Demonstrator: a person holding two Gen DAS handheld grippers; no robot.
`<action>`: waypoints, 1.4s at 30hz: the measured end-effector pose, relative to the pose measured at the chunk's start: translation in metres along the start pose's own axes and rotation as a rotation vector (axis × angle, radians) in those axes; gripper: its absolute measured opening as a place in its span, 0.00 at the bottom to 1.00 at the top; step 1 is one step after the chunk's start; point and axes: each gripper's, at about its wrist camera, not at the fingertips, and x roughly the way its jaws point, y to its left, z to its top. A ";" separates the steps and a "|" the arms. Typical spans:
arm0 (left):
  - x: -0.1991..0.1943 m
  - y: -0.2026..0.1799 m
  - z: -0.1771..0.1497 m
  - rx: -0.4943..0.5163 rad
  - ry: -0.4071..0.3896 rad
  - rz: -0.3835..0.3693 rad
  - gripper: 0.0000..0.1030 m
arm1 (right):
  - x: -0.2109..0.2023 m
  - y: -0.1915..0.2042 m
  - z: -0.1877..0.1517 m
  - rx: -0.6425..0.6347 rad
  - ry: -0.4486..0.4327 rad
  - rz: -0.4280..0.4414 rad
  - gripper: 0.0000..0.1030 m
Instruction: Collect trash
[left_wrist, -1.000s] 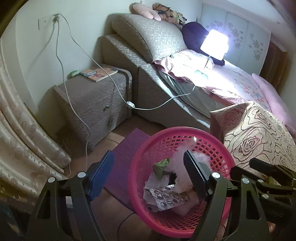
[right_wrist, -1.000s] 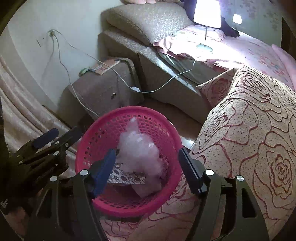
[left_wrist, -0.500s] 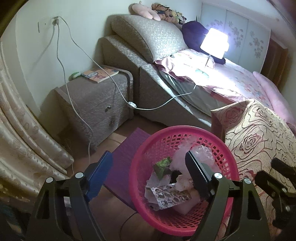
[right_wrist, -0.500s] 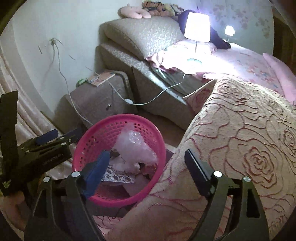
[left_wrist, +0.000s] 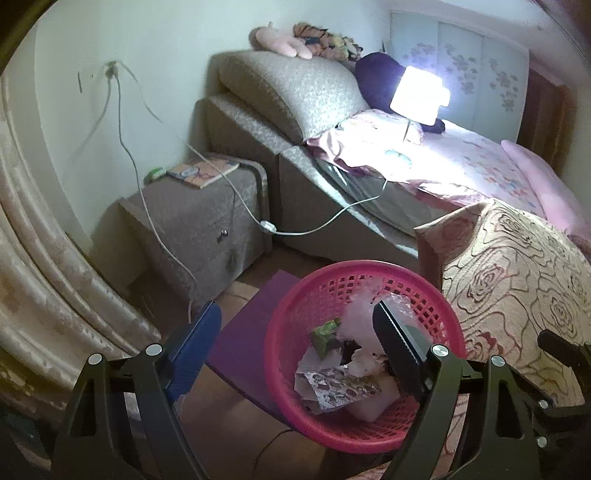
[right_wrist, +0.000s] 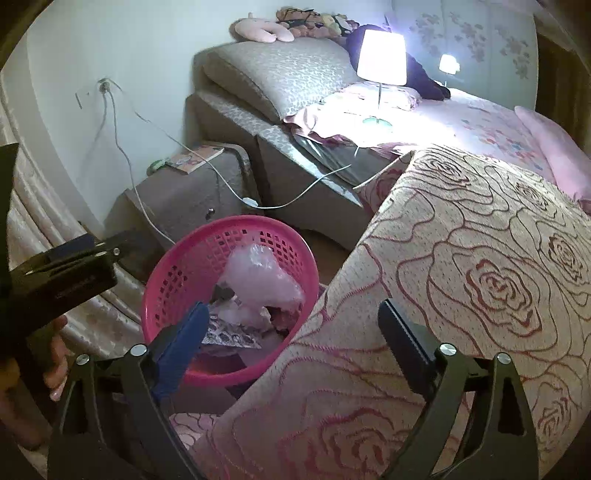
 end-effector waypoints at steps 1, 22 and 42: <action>-0.004 -0.001 -0.001 0.009 -0.006 0.005 0.79 | -0.001 0.000 -0.001 0.004 0.000 0.001 0.88; -0.073 0.013 -0.034 0.019 -0.027 0.015 0.84 | -0.071 0.016 -0.019 -0.016 -0.125 0.004 0.93; -0.082 0.007 -0.045 0.048 -0.040 0.007 0.86 | -0.087 0.035 -0.037 -0.049 -0.142 -0.019 0.93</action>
